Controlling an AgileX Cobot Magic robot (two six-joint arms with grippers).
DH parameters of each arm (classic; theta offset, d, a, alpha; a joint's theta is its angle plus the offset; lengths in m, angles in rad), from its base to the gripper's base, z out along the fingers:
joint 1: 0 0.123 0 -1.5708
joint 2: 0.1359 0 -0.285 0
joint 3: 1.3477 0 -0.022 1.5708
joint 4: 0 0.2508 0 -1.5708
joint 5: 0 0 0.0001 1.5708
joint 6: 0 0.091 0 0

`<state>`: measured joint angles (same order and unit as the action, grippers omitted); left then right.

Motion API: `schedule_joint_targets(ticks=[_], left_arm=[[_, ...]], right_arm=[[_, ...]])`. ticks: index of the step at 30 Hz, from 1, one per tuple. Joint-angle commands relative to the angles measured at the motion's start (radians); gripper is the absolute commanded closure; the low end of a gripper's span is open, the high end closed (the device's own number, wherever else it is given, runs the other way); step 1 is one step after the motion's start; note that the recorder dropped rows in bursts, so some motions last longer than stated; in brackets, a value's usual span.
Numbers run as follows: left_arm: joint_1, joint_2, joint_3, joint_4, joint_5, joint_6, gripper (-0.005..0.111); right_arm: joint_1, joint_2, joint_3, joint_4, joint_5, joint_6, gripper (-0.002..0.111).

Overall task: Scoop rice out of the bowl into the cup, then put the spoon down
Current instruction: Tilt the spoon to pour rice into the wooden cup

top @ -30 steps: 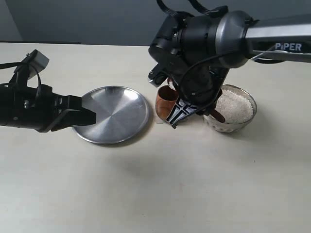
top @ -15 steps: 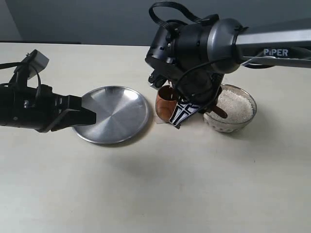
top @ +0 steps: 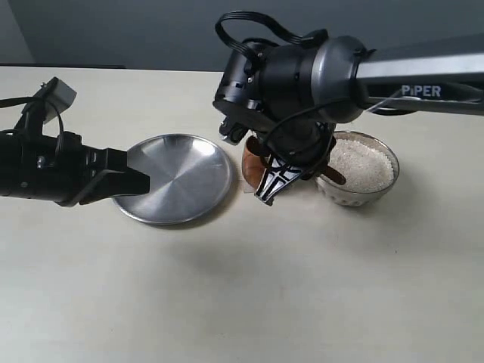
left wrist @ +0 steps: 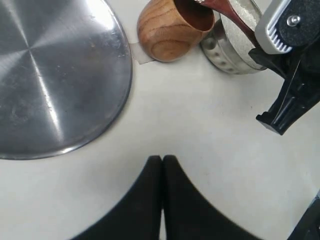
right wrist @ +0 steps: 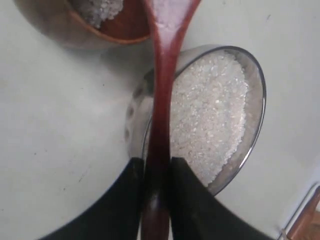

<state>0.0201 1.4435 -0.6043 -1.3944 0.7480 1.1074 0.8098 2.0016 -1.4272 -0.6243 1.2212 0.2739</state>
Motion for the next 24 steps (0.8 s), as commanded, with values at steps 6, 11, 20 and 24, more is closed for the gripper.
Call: schedule_joint_targets(ticks=[6,11,20,24], left_arm=[[-0.004,-0.001,-0.004,-0.008,0.012,0.001,0.106],[-0.004,-0.001,-0.004,-0.008,0.012,0.001,0.106],[-0.004,-0.001,-0.004,-0.008,0.012,0.001,0.106],[-0.004,-0.001,-0.004,-0.008,0.012,0.001,0.106]], right_arm=[[0.0,-0.001,-0.003,0.002,0.0,0.007,0.109],[-0.001,-0.001,-0.003,-0.009,0.0,0.015,0.109],[-0.001,-0.001,-0.003,-0.028,0.0,0.019,0.109],[-0.001,-0.005,-0.003,-0.018,0.0,0.019,0.109]])
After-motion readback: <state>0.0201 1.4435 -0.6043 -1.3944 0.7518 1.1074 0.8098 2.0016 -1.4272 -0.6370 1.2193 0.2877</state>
